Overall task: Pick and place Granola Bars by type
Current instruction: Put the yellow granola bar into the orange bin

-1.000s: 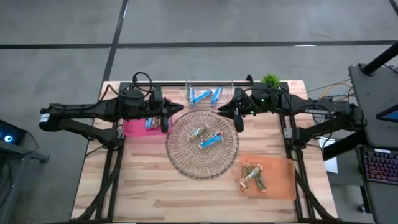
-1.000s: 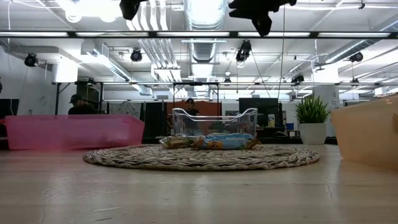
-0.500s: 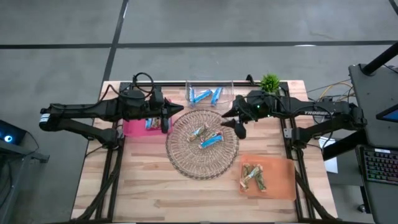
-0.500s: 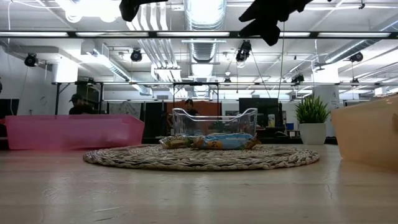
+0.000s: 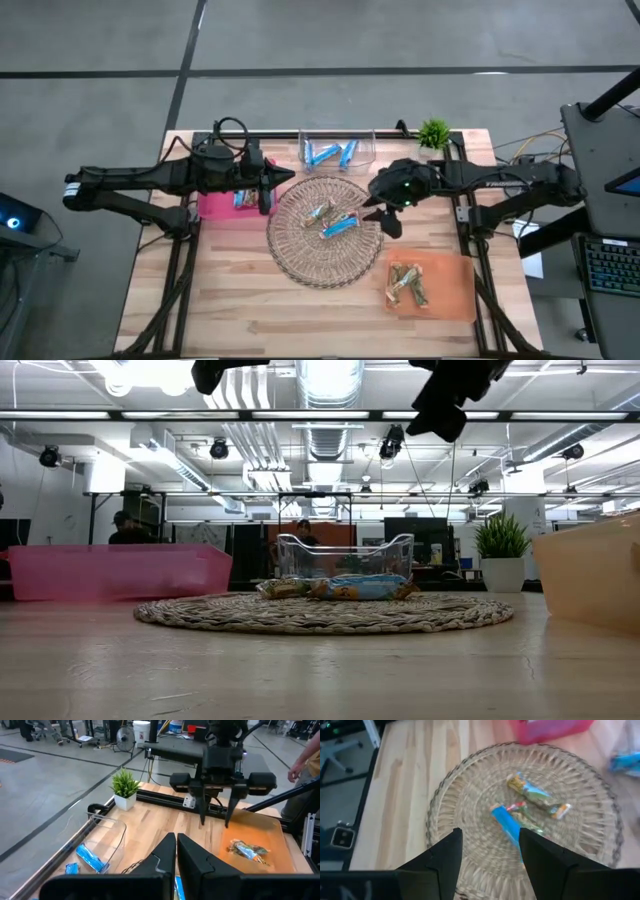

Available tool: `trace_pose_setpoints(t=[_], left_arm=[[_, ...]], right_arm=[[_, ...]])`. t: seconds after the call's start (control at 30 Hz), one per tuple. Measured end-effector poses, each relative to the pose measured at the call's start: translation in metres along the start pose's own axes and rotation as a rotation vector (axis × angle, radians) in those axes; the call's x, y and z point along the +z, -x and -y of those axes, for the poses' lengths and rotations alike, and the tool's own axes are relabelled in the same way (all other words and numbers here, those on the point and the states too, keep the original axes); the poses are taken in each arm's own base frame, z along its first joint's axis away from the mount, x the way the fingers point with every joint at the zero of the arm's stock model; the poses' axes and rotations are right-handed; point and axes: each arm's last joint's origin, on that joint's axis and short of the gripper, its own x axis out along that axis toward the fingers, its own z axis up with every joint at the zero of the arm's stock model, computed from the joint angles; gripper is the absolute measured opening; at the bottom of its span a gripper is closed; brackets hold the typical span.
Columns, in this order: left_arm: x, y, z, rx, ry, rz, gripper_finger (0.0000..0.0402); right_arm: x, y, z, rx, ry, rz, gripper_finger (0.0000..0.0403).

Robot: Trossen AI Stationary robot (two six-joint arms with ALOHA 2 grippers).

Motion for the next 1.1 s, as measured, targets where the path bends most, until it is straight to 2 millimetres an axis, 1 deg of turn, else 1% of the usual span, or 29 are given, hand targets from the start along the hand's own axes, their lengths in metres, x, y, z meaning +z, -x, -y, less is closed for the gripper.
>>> trace_pose_setpoints(t=[0.1, 0.23, 0.37, 0.43, 0.63, 0.77, 0.97, 1.1], left_arm=[[0.0, 0.0, 0.0, 0.0, 0.0, 0.0, 0.0], [-0.001, 0.0, 0.0, 0.001, -0.002, -0.006, 0.0], [-0.001, 0.0, 0.0, 0.001, -0.009, -0.009, 0.0], [-0.002, 0.0, 0.0, 0.001, -0.021, -0.016, 0.0], [-0.001, 0.001, 0.0, 0.003, -0.056, -0.014, 0.0], [-0.001, 0.001, 0.0, 0.007, -0.063, -0.014, 0.0], [-0.001, 0.001, 0.0, 0.007, -0.059, -0.013, 0.0], [-0.001, 0.001, 0.0, 0.007, -0.058, -0.013, 0.0]], right_arm=[[0.011, -0.008, -0.006, 0.015, 0.031, -0.05, 0.0187], [0.027, -0.023, -0.008, 0.008, 0.08, -0.12, 0.0188], [0.037, -0.036, -0.008, 0.005, 0.17, -0.185, 0.0188], [0.038, -0.045, -0.007, 0.007, 0.209, -0.225, 0.0188], [0.033, -0.072, 0.0, 0.014, 0.298, -0.344, 0.0187], [0.024, -0.09, 0.006, 0.024, 0.352, -0.408, 0.0187], [0.014, -0.112, 0.018, 0.023, 0.38, -0.48, 0.0187], [0.008, -0.126, 0.023, 0.031, 0.401, -0.515, 0.0187]])
